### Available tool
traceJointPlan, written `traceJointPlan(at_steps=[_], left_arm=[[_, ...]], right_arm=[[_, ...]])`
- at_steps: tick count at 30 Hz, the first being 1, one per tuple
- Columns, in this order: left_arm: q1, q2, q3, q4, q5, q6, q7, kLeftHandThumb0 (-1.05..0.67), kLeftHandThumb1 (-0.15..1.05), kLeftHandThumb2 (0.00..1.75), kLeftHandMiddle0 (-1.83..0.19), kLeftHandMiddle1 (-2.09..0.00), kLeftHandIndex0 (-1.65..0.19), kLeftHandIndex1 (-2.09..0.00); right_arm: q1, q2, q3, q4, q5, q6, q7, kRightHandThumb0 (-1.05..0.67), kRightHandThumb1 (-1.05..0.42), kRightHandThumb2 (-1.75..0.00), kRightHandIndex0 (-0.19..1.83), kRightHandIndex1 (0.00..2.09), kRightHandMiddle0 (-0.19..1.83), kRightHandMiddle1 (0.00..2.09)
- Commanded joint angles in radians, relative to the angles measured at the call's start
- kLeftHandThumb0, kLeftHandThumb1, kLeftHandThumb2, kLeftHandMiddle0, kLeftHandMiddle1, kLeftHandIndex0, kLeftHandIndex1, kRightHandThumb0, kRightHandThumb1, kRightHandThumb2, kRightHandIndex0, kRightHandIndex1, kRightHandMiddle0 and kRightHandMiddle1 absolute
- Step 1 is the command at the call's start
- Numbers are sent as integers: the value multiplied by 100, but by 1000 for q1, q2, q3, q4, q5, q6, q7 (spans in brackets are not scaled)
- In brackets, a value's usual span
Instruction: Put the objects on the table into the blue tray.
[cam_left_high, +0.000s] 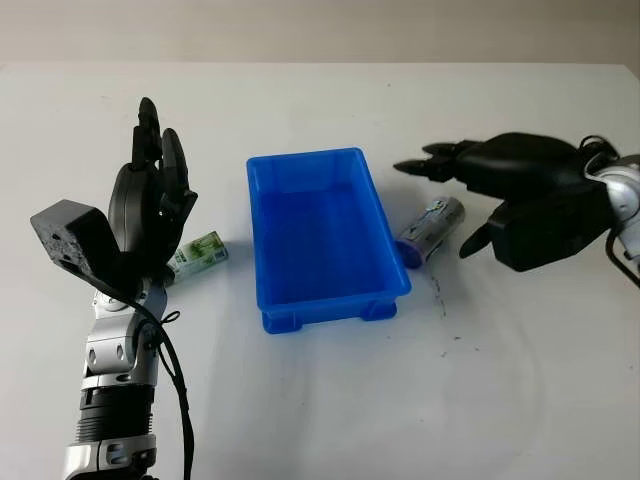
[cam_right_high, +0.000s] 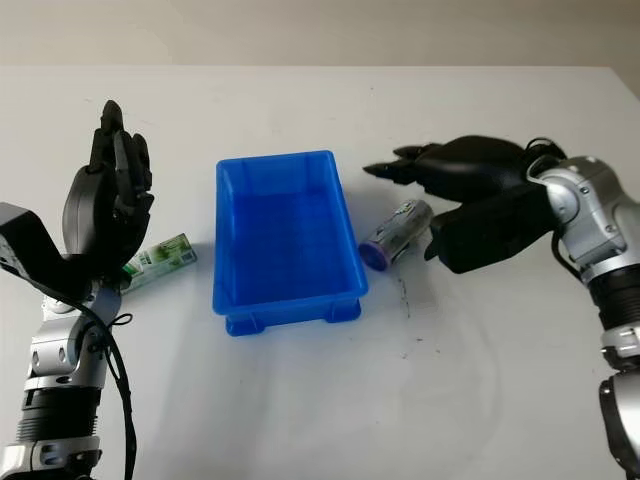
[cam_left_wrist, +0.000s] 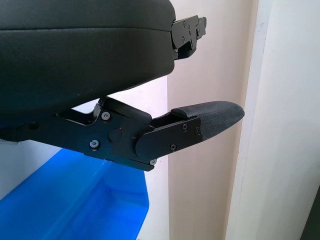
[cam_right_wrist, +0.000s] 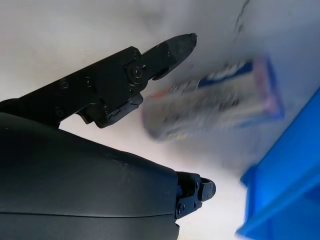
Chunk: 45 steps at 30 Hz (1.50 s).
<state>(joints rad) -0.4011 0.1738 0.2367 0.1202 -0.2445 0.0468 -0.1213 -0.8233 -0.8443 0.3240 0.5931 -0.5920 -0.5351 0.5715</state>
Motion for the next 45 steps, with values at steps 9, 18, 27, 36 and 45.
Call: traceJointPlan(at_steps=[9,18,27,36,45], left_arm=[[13,15,0,-28,6,7,0,-75,105,68,19,0,19,0],[2,15,1,-24,1,23,-3,-74,105,67,19,0,19,0],[-6,12,-6,-8,5,18,-4,-74,105,70,19,0,19,0],[2,13,-5,-17,9,13,3,-74,105,68,19,0,19,0],[13,9,-6,-30,6,20,-1,-75,105,68,19,0,19,0]], right_arm=[[37,55,83,203,-122,-187,-302,-40,-93,-6,20,141,20,134],[16,52,107,286,-229,-212,-635,-50,-105,-29,100,209,75,209],[-140,42,78,367,-255,-83,-838,-47,-105,-20,82,209,58,209],[-286,45,48,408,-241,27,-959,-48,-105,-18,82,209,56,209],[-217,202,-64,234,130,-114,-655,-42,-105,-27,100,209,67,209]])
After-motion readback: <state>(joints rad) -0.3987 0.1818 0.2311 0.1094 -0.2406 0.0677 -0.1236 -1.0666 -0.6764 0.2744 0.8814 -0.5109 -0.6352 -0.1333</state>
